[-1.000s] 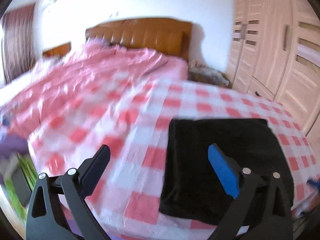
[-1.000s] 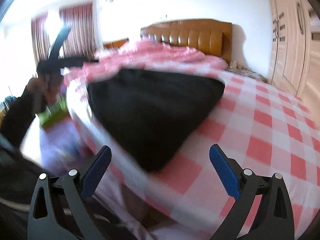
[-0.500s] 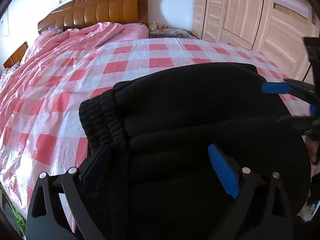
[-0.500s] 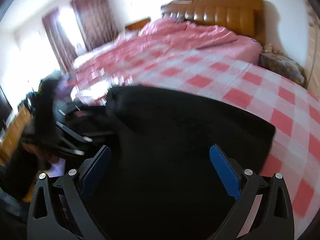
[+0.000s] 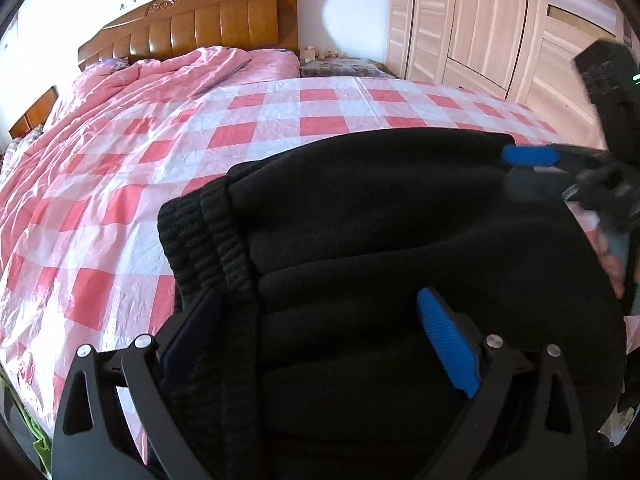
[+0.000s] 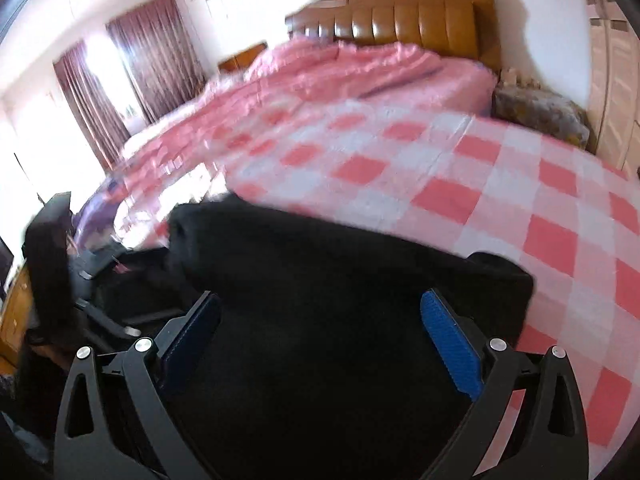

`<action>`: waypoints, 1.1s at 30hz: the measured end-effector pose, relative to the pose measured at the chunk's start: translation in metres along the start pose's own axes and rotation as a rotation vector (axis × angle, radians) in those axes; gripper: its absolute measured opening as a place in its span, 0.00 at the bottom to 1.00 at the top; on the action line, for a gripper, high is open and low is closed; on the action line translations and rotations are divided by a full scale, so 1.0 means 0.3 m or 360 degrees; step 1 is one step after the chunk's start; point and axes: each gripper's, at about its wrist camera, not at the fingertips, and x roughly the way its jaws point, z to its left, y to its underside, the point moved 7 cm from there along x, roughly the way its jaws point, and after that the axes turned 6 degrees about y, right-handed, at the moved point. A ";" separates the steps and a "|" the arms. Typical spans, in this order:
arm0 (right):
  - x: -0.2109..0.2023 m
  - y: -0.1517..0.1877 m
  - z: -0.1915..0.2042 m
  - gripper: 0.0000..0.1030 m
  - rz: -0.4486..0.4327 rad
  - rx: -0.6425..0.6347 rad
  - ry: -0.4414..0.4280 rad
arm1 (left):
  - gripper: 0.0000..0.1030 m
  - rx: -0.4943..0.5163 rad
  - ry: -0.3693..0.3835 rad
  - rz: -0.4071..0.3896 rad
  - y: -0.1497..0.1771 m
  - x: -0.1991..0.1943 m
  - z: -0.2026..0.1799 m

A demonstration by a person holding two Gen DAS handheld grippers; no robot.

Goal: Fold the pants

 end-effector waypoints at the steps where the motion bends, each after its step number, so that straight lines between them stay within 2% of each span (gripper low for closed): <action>1: 0.027 0.010 -0.010 0.94 0.0035 -0.0022 0.0032 | 0.96 0.0000 0.0000 0.0001 0.000 0.000 0.000; 2: 0.042 0.019 -0.025 0.94 0.0050 -0.0024 0.0071 | 0.96 0.0002 -0.0001 0.0002 0.000 0.000 0.000; 7: 0.020 0.024 -0.061 0.93 0.0003 0.0071 0.0075 | 0.96 -0.0001 -0.0004 0.0001 -0.001 -0.001 -0.001; 9: -0.002 0.020 -0.059 0.93 -0.0017 0.0086 0.0142 | 0.96 0.0001 -0.0002 0.0002 0.001 -0.001 0.001; 11: -0.057 0.013 -0.034 0.94 -0.0073 0.0078 0.0240 | 0.96 -0.0004 -0.0001 0.0005 0.000 0.000 0.000; 13: -0.104 0.023 0.015 0.94 -0.0106 0.0025 0.0237 | 0.97 -0.0002 -0.0009 0.0008 0.001 0.002 0.000; 17: -0.057 0.111 0.059 0.95 0.0057 -0.0177 0.0376 | 0.97 -0.0001 -0.0017 0.0016 0.002 0.008 0.004; 19: -0.045 0.121 0.027 0.95 0.0042 -0.0066 0.0283 | 0.97 -0.0004 -0.0017 0.0022 0.001 0.009 0.009; 20: -0.045 0.118 0.020 0.95 0.0038 -0.0057 0.0280 | 0.98 -0.0008 -0.0017 0.0025 0.000 0.010 0.010; 24: -0.098 0.113 0.039 0.95 0.0014 -0.0066 0.0417 | 0.98 -0.0010 -0.0042 0.0022 0.006 -0.012 0.011; 26: -0.182 0.135 0.041 0.95 -0.0068 0.0013 0.0408 | 0.94 -0.0013 -0.0017 -0.0024 0.012 -0.078 0.006; 27: -0.244 0.162 0.028 0.95 -0.0131 0.0095 0.0352 | 0.94 -0.0031 0.0022 -0.0071 0.011 -0.119 0.011; 28: -0.291 0.187 0.009 0.95 -0.0174 0.0176 0.0302 | 0.96 -0.0118 0.0107 -0.0161 0.010 -0.200 0.042; 30: -0.356 0.234 -0.031 0.95 -0.0217 0.0327 0.0242 | 0.98 -0.0298 0.0212 -0.0227 0.013 -0.277 0.131; 32: -0.404 0.308 -0.082 0.95 -0.0223 0.0484 0.0176 | 0.98 -0.0429 0.0251 -0.0180 0.024 -0.280 0.222; 33: -0.413 0.336 -0.095 0.96 -0.0213 0.0523 0.0172 | 0.98 -0.0485 0.0228 -0.0085 0.041 -0.248 0.282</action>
